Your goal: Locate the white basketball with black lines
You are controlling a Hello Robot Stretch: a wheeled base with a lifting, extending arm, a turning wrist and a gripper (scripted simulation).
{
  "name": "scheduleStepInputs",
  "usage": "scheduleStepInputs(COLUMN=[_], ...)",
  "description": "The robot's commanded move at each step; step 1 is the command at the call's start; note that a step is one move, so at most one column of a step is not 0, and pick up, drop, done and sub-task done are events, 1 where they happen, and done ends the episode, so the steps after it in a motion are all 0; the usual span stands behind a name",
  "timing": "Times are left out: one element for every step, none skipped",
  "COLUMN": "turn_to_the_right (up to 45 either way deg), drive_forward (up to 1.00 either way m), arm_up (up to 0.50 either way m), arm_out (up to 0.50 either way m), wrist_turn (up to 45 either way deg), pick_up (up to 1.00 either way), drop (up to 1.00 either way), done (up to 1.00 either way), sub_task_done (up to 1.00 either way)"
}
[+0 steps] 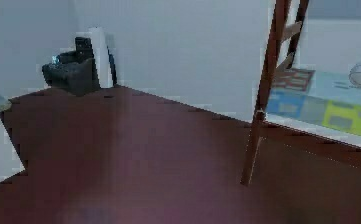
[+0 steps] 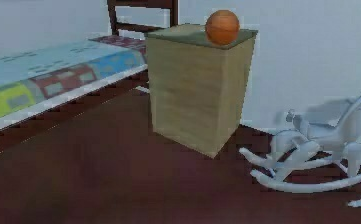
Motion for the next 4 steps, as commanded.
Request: scheduleStepInputs(turn_to_the_right=[0.0, 3.0, -12.0, 0.0], drive_forward=[1.00, 0.00, 0.00, 0.40], arm_up=[0.00, 0.00, 0.00, 0.00], arm_out=[0.00, 0.00, 0.00, 0.00], wrist_turn=[0.0, 0.0, 0.0, 0.0], pick_up=[0.00, 0.00, 0.00, 0.00], drop=[0.00, 0.00, 0.00, 0.00], done=[0.00, 0.00, 0.00, 0.00], sub_task_done=[0.00, 0.00, 0.00, 0.00])
